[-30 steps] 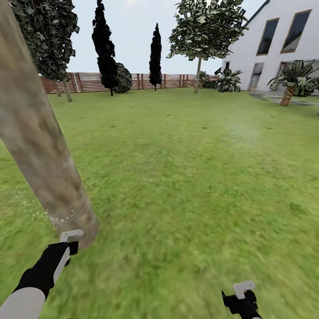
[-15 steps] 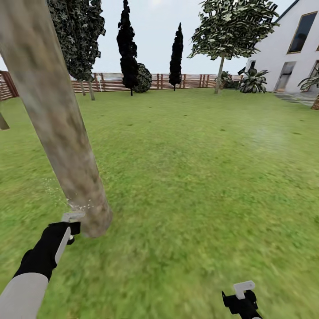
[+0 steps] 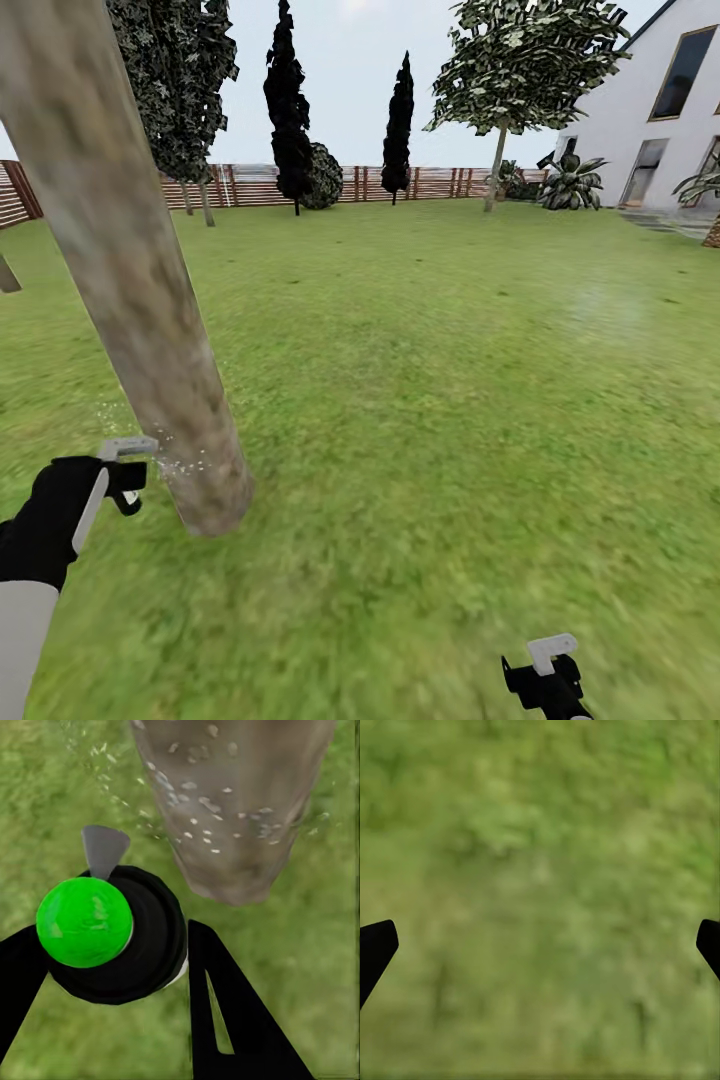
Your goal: In the garden, pick up the pesticide atomizer on the floor and spray pesticide onto both trees until each tree trunk is fully covered.
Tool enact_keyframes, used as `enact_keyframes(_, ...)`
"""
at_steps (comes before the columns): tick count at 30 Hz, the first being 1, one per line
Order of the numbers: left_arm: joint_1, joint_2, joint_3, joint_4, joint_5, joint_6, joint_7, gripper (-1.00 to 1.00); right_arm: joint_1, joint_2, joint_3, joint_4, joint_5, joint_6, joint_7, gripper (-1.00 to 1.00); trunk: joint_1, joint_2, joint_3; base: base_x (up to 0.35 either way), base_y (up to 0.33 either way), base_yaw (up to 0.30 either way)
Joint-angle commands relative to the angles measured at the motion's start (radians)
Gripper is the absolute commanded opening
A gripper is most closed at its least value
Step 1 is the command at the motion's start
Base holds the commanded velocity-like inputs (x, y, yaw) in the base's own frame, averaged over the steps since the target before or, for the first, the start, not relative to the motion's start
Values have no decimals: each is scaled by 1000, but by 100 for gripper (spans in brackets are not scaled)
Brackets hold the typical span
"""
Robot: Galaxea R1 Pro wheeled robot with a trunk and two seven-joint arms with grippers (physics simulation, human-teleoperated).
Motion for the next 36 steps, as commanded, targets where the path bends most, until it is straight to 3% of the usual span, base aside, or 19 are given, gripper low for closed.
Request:
enact_keyframes(1,-1,0,0,-2,-3,4,-27,-100,0,0,9,0,-8,-2,-3,100,0,0,-1,0,0,0)
enact_keyframes(3,-1,1,-14,-14,-6,1,-102,-100,0,0,9,0,-9,-2,-2,100,0,0,-1,0,0,0)
enact_keyframes(4,-2,2,-40,-17,-11,2,-131,-100,0,0,9,0,-9,-2,-2,100,0,0,-1,0,0,0)
enact_keyframes(5,-3,2,-74,-20,-31,2,-147,-100,0,0,9,0,-9,-2,-2,100,0,0,-1,0,0,0)
enact_keyframes(8,-4,2,-90,-21,-44,3,-153,-100,0,0,9,0,-9,-2,-2,100,0,0,-1,7,-2,0)
enact_keyframes(15,0,1,-86,-4,-46,-1,-144,-100,0,1,9,0,-9,-2,-2,100,0,0,-1,200,-146,15)
enact_keyframes(23,2,-3,-87,8,-45,-1,-141,-100,0,3,9,0,-9,-2,-3,100,0,0,-1,-24,-258,243)
enact_keyframes(30,2,-2,-83,127,-48,-8,-134,-100,0,1,9,0,-9,-2,-3,100,0,0,-1,110,-258,18)
enact_keyframes(33,3,3,-74,201,-48,-90,-118,-100,0,1,9,0,-9,-2,-2,100,0,0,-1,209,-216,0)
enact_keyframes(36,3,4,-54,241,-46,-121,-63,-100,0,6,10,-1,-9,-2,-3,100,0,0,-1,232,-175,115)
